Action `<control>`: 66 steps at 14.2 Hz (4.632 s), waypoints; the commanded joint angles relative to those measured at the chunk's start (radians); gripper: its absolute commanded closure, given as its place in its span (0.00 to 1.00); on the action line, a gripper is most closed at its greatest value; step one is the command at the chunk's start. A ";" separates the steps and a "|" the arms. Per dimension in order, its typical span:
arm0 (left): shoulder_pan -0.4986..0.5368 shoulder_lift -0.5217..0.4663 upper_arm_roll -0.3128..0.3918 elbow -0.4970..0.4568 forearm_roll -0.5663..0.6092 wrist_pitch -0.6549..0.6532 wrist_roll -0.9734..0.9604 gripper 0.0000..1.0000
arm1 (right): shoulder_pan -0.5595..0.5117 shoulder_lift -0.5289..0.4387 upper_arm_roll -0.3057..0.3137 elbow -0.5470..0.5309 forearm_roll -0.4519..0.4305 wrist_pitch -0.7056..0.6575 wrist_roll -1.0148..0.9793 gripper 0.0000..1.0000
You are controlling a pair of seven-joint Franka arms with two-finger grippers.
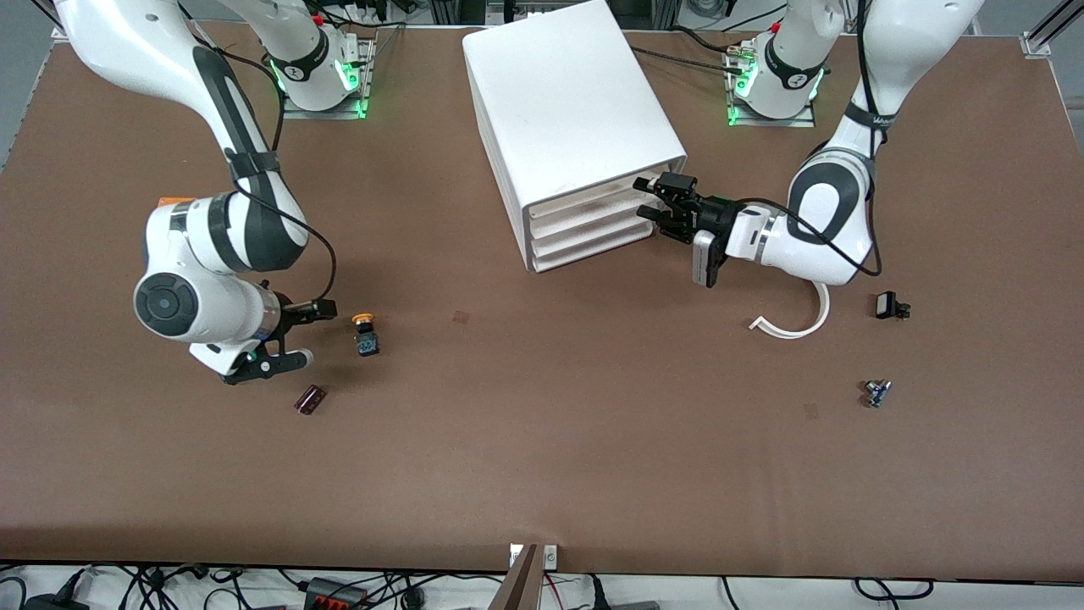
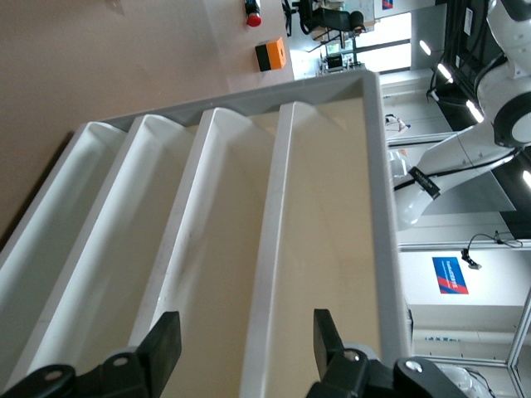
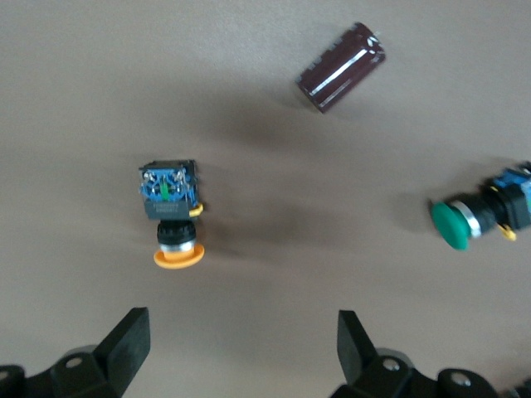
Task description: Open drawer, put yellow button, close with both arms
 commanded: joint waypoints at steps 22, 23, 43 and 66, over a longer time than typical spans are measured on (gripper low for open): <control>0.090 0.221 0.006 0.383 0.229 0.009 0.023 0.48 | 0.110 0.171 -0.005 0.025 0.014 0.193 0.012 0.89; 0.093 0.218 0.008 0.383 0.231 0.007 0.022 0.00 | 0.111 0.169 -0.005 0.045 0.014 0.190 0.005 0.97; 0.079 0.000 -0.008 0.847 1.159 -0.246 -0.959 0.00 | 0.395 0.090 -0.008 0.646 0.008 -0.191 0.087 1.00; 0.095 0.009 0.004 0.898 1.164 -0.246 -1.006 0.00 | 0.723 0.188 0.026 0.665 0.028 -0.109 0.594 1.00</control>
